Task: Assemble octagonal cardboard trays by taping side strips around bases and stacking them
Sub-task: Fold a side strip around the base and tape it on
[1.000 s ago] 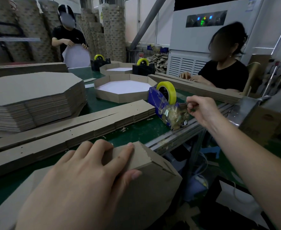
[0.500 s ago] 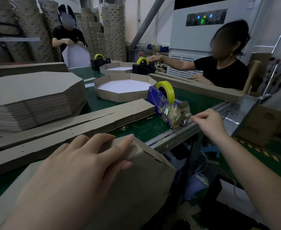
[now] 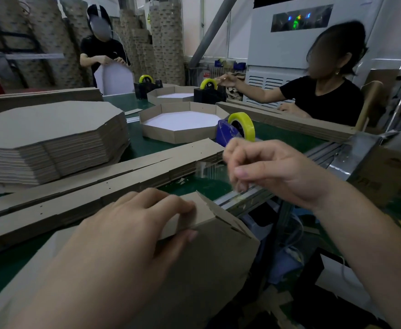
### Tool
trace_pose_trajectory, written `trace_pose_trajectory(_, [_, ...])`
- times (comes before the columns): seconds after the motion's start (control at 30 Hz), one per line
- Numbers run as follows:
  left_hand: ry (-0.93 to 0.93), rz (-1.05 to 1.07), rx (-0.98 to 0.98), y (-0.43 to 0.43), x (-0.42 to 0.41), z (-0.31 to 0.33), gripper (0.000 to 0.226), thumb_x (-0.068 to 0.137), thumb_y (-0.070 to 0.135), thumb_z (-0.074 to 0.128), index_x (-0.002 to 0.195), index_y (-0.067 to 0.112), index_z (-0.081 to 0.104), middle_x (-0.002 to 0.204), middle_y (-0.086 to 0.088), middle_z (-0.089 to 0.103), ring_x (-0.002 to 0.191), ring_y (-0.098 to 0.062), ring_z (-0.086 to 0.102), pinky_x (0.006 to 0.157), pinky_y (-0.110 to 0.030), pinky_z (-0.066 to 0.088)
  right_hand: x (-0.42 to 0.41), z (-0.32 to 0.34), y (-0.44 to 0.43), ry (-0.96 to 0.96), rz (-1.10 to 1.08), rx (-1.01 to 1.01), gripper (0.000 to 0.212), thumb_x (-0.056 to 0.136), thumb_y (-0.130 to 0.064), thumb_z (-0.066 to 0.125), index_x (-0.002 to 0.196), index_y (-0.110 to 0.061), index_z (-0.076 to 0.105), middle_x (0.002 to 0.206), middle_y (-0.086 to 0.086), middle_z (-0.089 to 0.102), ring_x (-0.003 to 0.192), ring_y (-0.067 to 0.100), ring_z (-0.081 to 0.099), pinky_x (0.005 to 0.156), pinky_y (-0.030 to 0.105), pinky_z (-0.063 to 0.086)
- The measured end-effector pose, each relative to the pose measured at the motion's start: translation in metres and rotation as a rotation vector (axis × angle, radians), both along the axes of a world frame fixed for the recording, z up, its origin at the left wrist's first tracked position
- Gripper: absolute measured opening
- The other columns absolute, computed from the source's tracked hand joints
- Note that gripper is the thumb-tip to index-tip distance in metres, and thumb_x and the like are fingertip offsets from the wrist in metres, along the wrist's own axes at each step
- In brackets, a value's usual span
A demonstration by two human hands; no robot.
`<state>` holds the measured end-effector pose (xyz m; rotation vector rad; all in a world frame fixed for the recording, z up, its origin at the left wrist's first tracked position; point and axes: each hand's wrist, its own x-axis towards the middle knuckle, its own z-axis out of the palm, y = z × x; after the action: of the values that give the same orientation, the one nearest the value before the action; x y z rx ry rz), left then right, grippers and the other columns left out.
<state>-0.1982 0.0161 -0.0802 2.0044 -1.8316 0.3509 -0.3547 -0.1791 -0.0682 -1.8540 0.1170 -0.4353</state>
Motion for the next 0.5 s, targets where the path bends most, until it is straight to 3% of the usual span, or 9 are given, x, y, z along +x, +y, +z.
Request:
trace_pose_trajectory(0.13, [0.027, 0.007, 0.002, 0.003, 0.000, 0.000, 0.035, 0.076, 0.060, 0.044, 0.092, 0.040, 0.067, 0.099, 0.019, 0.067, 0.081, -0.013, 0.068, 0.052, -0.033, 0.056, 0.020, -0.007, 0.007, 0.218, 0.181, 0.016, 0.014, 0.080, -0.006, 0.055, 0.070, -0.012, 0.064, 0.083, -0.005, 0.055, 0.074, 0.012, 0.052, 0.067, 0.022, 0.046])
trace_pose_trajectory(0.23, [0.039, 0.021, -0.035, 0.005, 0.000, 0.000, 0.027, 0.074, 0.058, 0.055, 0.088, 0.038, 0.066, 0.100, 0.019, 0.068, 0.080, -0.013, 0.068, 0.052, -0.033, 0.056, 0.027, -0.012, 0.003, 0.308, 0.155, 0.001, 0.012, 0.077, -0.007, 0.057, 0.068, -0.009, 0.063, 0.081, -0.004, 0.055, 0.075, 0.018, 0.048, 0.068, 0.024, 0.043])
trace_pose_trajectory(0.3, [0.083, 0.015, -0.046, 0.006, -0.003, 0.001, 0.023, 0.084, 0.059, 0.054, 0.090, 0.038, 0.063, 0.100, 0.019, 0.068, 0.078, -0.012, 0.066, 0.053, -0.032, 0.054, 0.028, -0.012, 0.001, 0.330, 0.146, -0.004, 0.012, 0.076, -0.008, 0.058, 0.066, -0.011, 0.064, 0.081, -0.004, 0.055, 0.076, 0.020, 0.047, 0.069, 0.025, 0.042])
trace_pose_trajectory(0.4, [0.145, 0.044, -0.005, 0.006, -0.004, 0.002, 0.044, 0.066, 0.074, 0.032, 0.096, 0.045, 0.044, 0.099, 0.022, 0.065, 0.076, -0.005, 0.059, 0.055, -0.022, 0.047, 0.028, -0.010, 0.001, 0.348, 0.152, 0.006, 0.013, 0.075, -0.007, 0.059, 0.065, -0.013, 0.065, 0.080, -0.003, 0.055, 0.075, 0.018, 0.048, 0.067, 0.023, 0.044])
trace_pose_trajectory(0.5, [0.066, 0.013, -0.007, 0.007, -0.009, 0.008, 0.033, 0.078, 0.061, 0.046, 0.105, 0.042, 0.049, 0.082, 0.025, 0.057, 0.054, 0.004, 0.042, 0.049, -0.002, 0.022, 0.027, -0.009, 0.001, 0.361, 0.149, -0.010, 0.013, 0.074, -0.007, 0.059, 0.064, -0.013, 0.065, 0.079, -0.002, 0.055, 0.075, 0.018, 0.050, 0.069, 0.024, 0.044])
